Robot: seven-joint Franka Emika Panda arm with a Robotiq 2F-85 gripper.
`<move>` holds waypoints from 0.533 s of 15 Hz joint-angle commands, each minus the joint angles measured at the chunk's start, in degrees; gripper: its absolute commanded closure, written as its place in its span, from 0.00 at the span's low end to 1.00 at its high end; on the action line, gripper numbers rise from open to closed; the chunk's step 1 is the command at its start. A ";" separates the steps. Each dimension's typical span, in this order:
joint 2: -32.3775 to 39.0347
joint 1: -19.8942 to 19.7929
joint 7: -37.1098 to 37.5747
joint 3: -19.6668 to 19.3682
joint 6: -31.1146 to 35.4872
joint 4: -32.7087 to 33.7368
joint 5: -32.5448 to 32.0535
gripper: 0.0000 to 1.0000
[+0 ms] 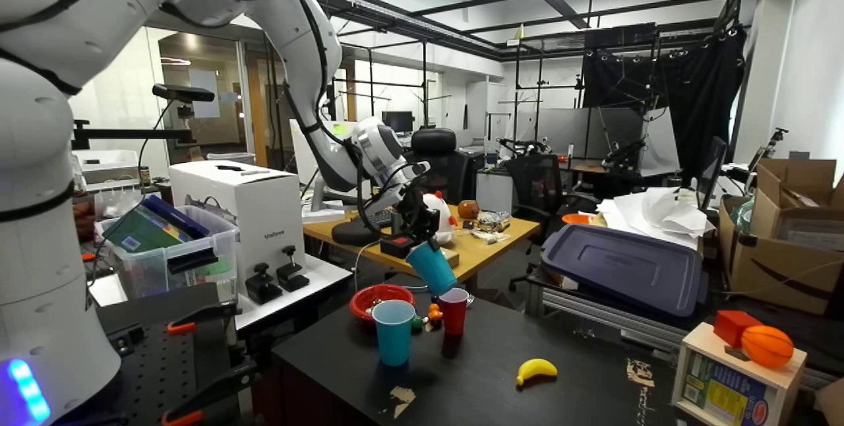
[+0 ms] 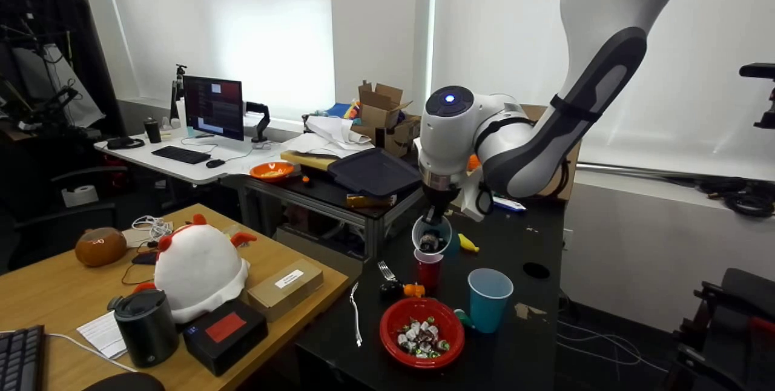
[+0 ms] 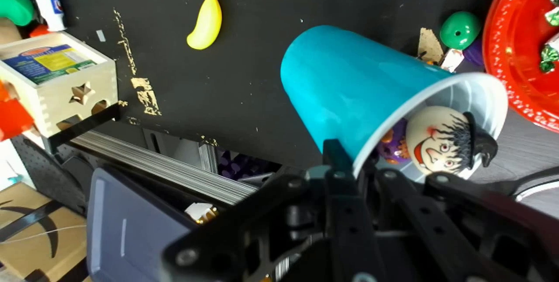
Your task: Pour the contents from the right blue cup into the bowl
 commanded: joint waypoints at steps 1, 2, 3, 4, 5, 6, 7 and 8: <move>1.53 2.27 8.73 -1.86 0.97 1.10 -7.14 0.99; 2.01 2.55 11.70 -1.86 0.68 1.52 -9.62 0.99; 2.35 2.46 14.36 -1.43 0.21 1.86 -11.93 0.99; 2.69 2.29 16.91 -0.96 -0.18 2.21 -14.33 0.99; 3.31 4.51 18.47 -3.16 0.69 2.17 -14.56 0.99; 3.61 4.86 20.59 -3.25 0.43 2.36 -16.02 0.99; 4.04 5.53 22.26 -3.72 0.28 2.64 -17.07 0.99; 4.31 6.15 23.96 -4.08 0.14 2.75 -18.05 0.99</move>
